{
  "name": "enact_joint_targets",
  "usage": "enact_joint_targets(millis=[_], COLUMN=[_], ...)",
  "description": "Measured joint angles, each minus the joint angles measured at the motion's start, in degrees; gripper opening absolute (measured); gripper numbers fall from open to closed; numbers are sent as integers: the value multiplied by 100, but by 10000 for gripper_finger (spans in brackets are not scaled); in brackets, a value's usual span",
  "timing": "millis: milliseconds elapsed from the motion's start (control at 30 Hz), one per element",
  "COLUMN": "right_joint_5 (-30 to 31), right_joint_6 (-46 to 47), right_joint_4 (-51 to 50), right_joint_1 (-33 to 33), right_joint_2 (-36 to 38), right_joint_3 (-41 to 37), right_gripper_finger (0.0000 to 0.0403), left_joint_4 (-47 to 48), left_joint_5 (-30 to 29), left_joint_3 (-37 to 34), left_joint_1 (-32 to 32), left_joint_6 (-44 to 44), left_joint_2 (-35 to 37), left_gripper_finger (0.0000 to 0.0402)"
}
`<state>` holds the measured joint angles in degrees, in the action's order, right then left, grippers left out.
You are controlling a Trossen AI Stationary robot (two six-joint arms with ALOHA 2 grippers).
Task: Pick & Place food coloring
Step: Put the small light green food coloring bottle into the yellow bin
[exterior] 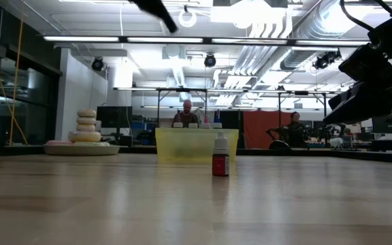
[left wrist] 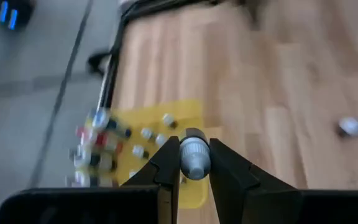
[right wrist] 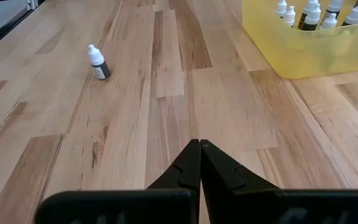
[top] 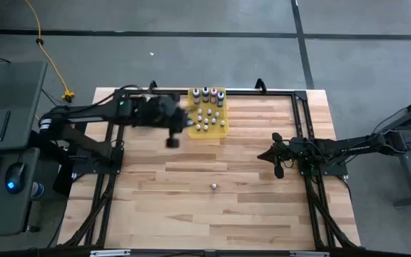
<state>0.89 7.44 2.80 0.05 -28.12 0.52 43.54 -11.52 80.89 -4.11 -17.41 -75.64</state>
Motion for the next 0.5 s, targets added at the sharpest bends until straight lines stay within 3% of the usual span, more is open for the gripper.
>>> enact_joint_targets(millis=[267, 500], right_joint_5=[0, 0], right_joint_6=[0, 0], right_joint_4=[-8, -6], right_joint_1=[-1, 1], right_joint_2=[0, 0], right_joint_3=[1, 1], right_gripper_finger=[0, 0], left_joint_4=[-608, -499], left_joint_5=[53, 598], left_joint_3=[-5, 654], left_joint_1=[-1121, -1652], left_joint_6=[1989, 2415], left_joint_2=[-900, -2070], left_gripper_finger=[56, 56])
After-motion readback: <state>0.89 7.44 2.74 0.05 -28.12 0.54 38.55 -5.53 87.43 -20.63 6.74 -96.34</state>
